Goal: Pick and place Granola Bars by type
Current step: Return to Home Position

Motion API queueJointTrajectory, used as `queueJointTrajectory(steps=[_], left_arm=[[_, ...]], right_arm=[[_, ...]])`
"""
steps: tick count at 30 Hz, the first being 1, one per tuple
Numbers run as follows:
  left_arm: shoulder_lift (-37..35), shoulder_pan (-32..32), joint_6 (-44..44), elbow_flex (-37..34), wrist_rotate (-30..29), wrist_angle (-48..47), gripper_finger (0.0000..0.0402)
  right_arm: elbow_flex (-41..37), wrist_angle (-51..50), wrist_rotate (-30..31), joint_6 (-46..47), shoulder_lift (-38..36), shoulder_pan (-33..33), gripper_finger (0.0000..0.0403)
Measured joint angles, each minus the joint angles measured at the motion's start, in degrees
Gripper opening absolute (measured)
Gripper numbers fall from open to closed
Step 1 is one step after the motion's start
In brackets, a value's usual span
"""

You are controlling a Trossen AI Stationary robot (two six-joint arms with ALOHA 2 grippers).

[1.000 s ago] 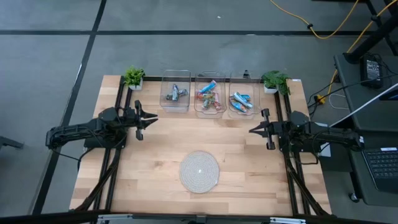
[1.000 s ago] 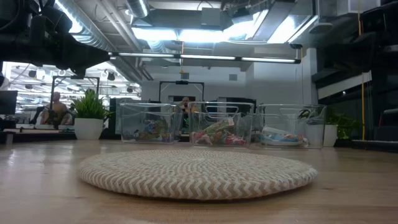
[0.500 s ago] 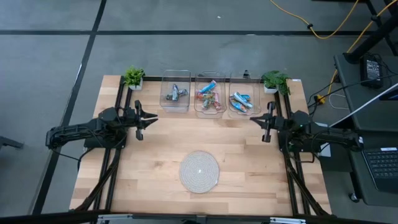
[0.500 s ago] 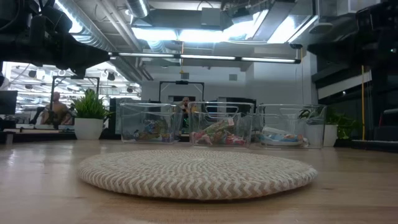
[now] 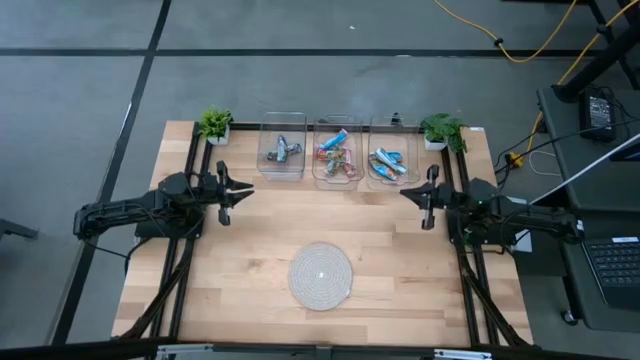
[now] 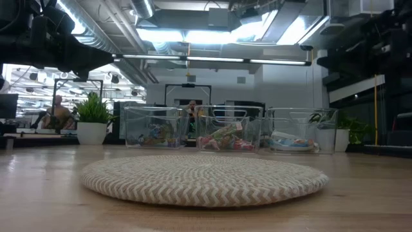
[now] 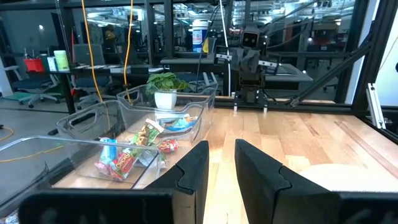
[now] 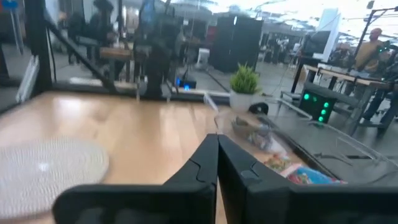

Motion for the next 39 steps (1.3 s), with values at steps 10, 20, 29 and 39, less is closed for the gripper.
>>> queueJointTrajectory(steps=[10,20,29,39], left_arm=[[0.0,0.0,0.0,0.0,0.0,0.0,0.0072],[0.0,0.0,0.0,0.0,0.0,0.0,0.0072],[0.0,0.0,0.0,0.0,0.0,0.0,0.0072],[0.0,0.0,0.0,0.0,0.0,0.0,0.0072]], right_arm=[[0.0,-3.5,0.0,-0.8,0.0,0.0,0.0010],[0.0,-3.5,0.0,-0.9,0.0,0.0,0.0010],[0.0,-3.5,0.0,-1.1,0.0,0.0,0.0010],[0.0,-3.5,0.0,-1.2,0.0,0.0,0.0010]])
